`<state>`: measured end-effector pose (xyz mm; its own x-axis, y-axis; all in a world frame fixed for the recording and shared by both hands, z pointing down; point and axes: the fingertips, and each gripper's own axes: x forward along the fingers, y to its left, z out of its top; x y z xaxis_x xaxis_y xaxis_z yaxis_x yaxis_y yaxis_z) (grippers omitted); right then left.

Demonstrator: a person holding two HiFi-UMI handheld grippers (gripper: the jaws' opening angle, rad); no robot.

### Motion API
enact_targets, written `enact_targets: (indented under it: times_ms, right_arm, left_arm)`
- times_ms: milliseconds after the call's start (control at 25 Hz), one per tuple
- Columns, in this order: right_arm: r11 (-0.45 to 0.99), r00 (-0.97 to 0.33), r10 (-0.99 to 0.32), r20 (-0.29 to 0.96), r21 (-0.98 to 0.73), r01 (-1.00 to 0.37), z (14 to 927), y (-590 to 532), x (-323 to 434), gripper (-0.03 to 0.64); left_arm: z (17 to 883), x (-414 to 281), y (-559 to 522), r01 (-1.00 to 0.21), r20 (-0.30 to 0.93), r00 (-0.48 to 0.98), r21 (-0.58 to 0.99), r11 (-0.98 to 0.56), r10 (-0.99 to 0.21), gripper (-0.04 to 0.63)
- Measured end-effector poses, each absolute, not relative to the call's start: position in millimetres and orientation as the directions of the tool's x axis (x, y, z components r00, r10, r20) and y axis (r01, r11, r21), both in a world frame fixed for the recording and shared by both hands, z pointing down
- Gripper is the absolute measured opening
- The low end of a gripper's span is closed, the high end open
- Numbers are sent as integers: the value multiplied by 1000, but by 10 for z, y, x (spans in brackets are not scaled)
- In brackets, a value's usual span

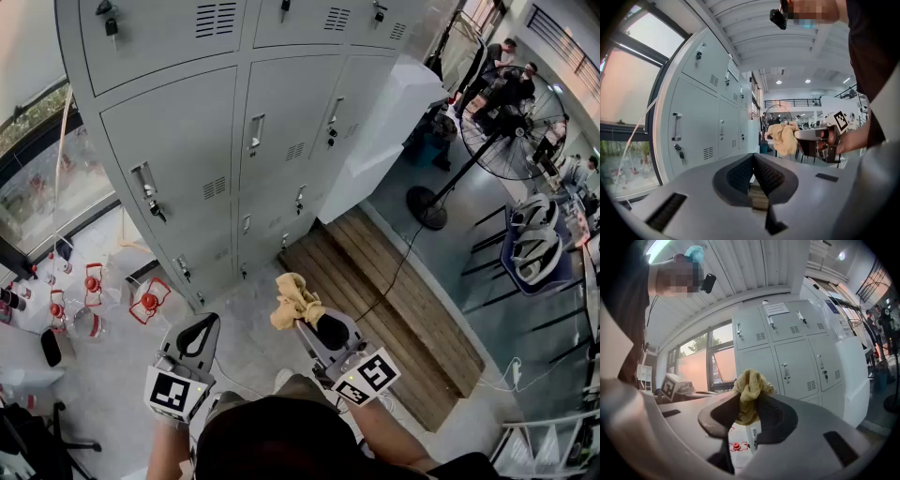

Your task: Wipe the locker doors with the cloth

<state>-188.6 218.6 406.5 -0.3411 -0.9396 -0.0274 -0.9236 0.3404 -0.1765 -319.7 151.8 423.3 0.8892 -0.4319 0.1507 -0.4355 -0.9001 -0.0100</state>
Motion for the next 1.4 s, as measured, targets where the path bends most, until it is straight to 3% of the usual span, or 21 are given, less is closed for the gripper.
enact_targets:
  times_ms: [640,960,1400]
  right_arm:
    - [396,-396,-918,-23,-94,-913,4175,2334,-474,118]
    - [398,-397,-917,-31,-73,-915,4195,1854,-226,119]
    - [445,-445,-895,-18,-14,-895,4036,454,-40,120]
  left_arm:
    - [4291,-1597,1563,-475,186,857,-75,-877,-480,9]
    - [4396,-1334,1236,-499,239,834,-58,-865,-497,9]
    - [4326,-1037,-44,-539,139,829,-55,-840,-541,9]
